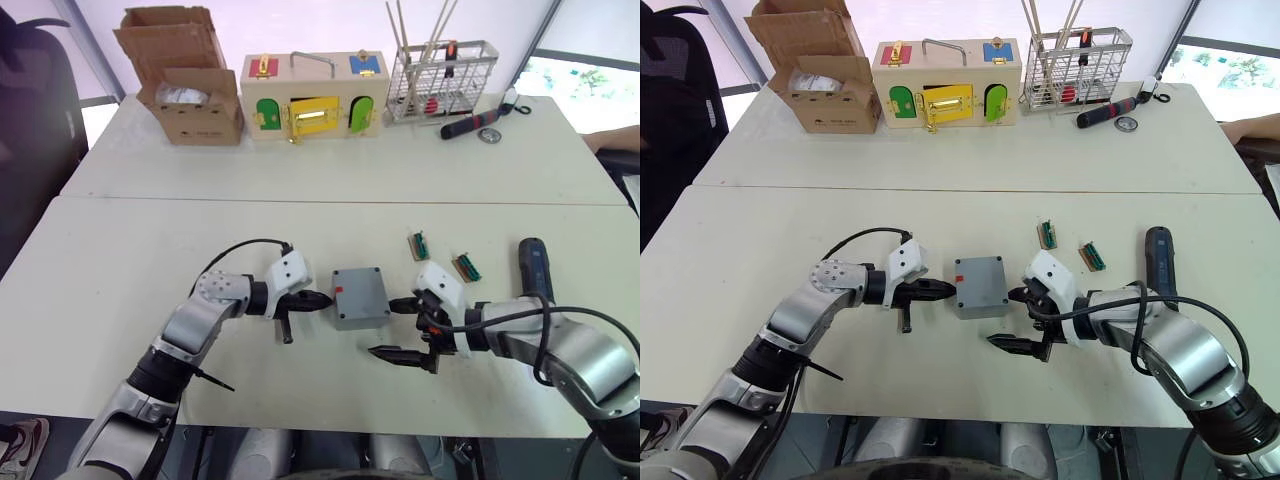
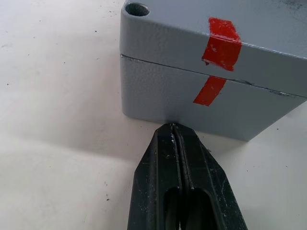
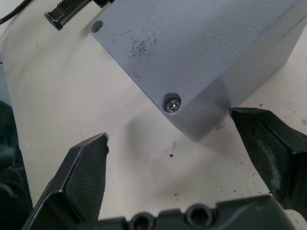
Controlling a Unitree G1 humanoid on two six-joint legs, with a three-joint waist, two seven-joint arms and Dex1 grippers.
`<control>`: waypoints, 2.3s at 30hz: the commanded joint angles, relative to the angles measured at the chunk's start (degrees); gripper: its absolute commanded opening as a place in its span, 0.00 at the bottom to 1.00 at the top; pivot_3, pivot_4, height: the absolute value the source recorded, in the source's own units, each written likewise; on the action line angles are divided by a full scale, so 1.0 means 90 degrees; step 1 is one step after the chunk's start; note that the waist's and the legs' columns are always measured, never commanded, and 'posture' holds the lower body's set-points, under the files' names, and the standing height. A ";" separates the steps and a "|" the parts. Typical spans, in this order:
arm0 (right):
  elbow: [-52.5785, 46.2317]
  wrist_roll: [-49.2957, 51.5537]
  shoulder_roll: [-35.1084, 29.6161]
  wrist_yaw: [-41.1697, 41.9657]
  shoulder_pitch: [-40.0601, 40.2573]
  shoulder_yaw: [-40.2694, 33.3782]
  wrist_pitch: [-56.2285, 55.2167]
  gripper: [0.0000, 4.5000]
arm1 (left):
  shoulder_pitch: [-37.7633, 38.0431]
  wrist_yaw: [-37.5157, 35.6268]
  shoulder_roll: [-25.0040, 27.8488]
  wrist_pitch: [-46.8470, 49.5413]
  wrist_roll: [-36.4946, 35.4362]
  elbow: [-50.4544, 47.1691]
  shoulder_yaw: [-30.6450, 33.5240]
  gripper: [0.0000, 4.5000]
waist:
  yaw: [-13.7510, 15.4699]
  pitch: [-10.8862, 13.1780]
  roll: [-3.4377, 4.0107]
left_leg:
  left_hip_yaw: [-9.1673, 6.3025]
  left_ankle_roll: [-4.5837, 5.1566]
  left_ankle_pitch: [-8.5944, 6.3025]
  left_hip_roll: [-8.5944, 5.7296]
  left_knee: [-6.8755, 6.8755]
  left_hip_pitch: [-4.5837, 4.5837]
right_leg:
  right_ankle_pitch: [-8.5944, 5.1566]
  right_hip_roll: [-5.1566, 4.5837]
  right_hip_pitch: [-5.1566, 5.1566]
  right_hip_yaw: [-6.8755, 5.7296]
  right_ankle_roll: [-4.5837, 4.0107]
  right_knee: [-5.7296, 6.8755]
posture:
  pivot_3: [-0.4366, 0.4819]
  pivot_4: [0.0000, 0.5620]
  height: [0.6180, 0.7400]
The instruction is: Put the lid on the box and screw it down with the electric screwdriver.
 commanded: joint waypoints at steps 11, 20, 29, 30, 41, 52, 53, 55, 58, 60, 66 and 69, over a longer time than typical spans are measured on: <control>-0.0459 0.1182 -0.0363 -0.0306 0.0028 -0.3176 0.1134 0.99 | -0.0425 -0.0085 0.0321 0.0793 -0.1237 -0.0464 0.1374 0.00 | 0.0017 0.0001 -0.0010 | -0.0005 0.0002 -0.0001 0.0000 -0.0001 -0.0002 | 0.0000 -0.0001 0.0000 0.0000 0.0000 0.0002 | 0.48 0.27 1.00; 0.0391 0.0287 0.1246 -0.2072 0.0005 -0.3464 0.0243 0.99 | -0.1543 0.0035 -0.0190 0.1110 -0.1721 -0.0790 0.1276 0.00 | -0.0010 -0.0002 -0.0015 | 0.0006 -0.0004 0.0003 -0.0003 -0.0001 0.0000 | 0.0000 -0.0003 -0.0009 0.0002 0.0000 0.0018 | 0.48 0.27 1.00; 0.0826 -0.0538 0.1746 -0.2444 0.0911 -0.3269 -0.0767 0.99 | -0.1545 -0.0599 0.0088 0.0859 -0.1484 -0.1357 0.0299 0.00 | -0.0019 -0.0003 -0.0013 | 0.0017 -0.0007 0.0005 -0.0002 -0.0004 0.0001 | 0.0000 0.0010 -0.0016 0.0013 0.0000 0.0024 | 0.48 0.27 1.00; 0.0869 -0.0670 0.1782 -0.2433 0.0970 -0.3197 -0.1002 0.99 | -0.1540 -0.0595 0.0081 0.0852 -0.1476 -0.1358 0.0277 0.00 | -0.0019 -0.0003 -0.0012 | 0.0017 -0.0007 0.0005 0.0000 -0.0003 0.0003 | 0.0000 0.0013 -0.0016 0.0013 0.0000 0.0025 | 0.48 0.27 1.00; 0.1757 -0.1329 0.2223 -0.2566 0.0718 -0.2832 -0.2145 0.65 | -0.1591 -0.0266 -0.0032 0.0596 -0.1318 -0.0767 0.0453 0.00 | -0.0018 -0.0003 -0.0012 | 0.0017 -0.0008 0.0006 0.0000 -0.0002 0.0005 | 0.0000 0.0018 -0.0014 0.0015 0.0001 0.0026 | 0.48 0.27 1.00; 0.2128 -0.1309 0.2316 -0.2608 0.0465 -0.2862 -0.2246 0.65 | -0.1421 0.0073 -0.0058 0.0313 -0.0970 -0.0674 0.0382 0.00 | -0.0020 -0.0003 -0.0012 | 0.0017 -0.0009 0.0006 0.0000 -0.0003 0.0005 | 0.0000 0.0018 -0.0015 0.0016 0.0000 0.0027 | 0.48 0.27 1.00; 0.2137 -0.1298 0.2331 -0.2607 0.0453 -0.2859 -0.2240 0.65 | -0.1411 0.0075 -0.0056 0.0312 -0.0960 -0.0680 0.0378 0.00 | -0.0019 -0.0003 -0.0012 | 0.0017 -0.0009 0.0006 0.0000 -0.0003 0.0005 | 0.0000 0.0018 -0.0015 0.0016 0.0000 0.0027 | 0.48 0.27 1.00; 0.2152 -0.1302 0.2349 -0.2610 0.0431 -0.2849 -0.2243 0.65 | -0.1409 0.0077 -0.0058 0.0305 -0.0945 -0.0679 0.0377 0.00 | -0.0017 -0.0004 -0.0012 | 0.0016 -0.0009 0.0006 0.0000 -0.0003 0.0005 | 0.0000 0.0018 -0.0015 0.0015 0.0001 0.0027 | 0.48 0.27 1.00; 0.2149 -0.1293 0.2410 -0.2619 0.0397 -0.2865 -0.2262 0.55 | -0.1409 0.0015 -0.0032 0.0320 -0.0953 -0.0711 0.0345 0.00 | -0.0017 -0.0004 -0.0012 | 0.0016 -0.0009 0.0006 0.0000 -0.0003 0.0005 | 0.0000 0.0018 -0.0015 0.0016 0.0000 0.0028 | 0.48 0.27 1.00; 0.2122 -0.1294 0.2445 -0.2628 0.0395 -0.2871 -0.2270 0.46 | -0.1399 -0.0032 -0.0009 0.0332 -0.0960 -0.0740 0.0322 0.00 | -0.0018 -0.0004 -0.0012 | 0.0016 -0.0009 0.0006 0.0000 -0.0003 0.0005 | 0.0000 0.0018 -0.0016 0.0015 0.0001 0.0028 | 0.48 0.27 1.00; 0.2117 -0.1427 0.2448 -0.2693 0.0478 -0.2825 -0.2274 0.02 | -0.1417 -0.0040 -0.0015 0.0313 -0.0940 -0.0723 0.0312 0.00 | -0.0018 -0.0004 -0.0012 | 0.0016 -0.0009 0.0006 0.0000 -0.0003 0.0005 | 0.0000 0.0018 -0.0016 0.0015 0.0000 0.0029 | 0.48 0.27 1.00; 0.2113 -0.1453 0.2450 -0.2704 0.0514 -0.2816 -0.2278 0.02 | -0.1420 -0.0050 -0.0014 0.0304 -0.0936 -0.0720 0.0320 0.00 | -0.0018 -0.0004 -0.0012 | 0.0016 -0.0009 0.0006 0.0000 -0.0003 0.0005 | 0.0000 0.0018 -0.0016 0.0015 0.0001 0.0028 | 0.48 0.27 1.00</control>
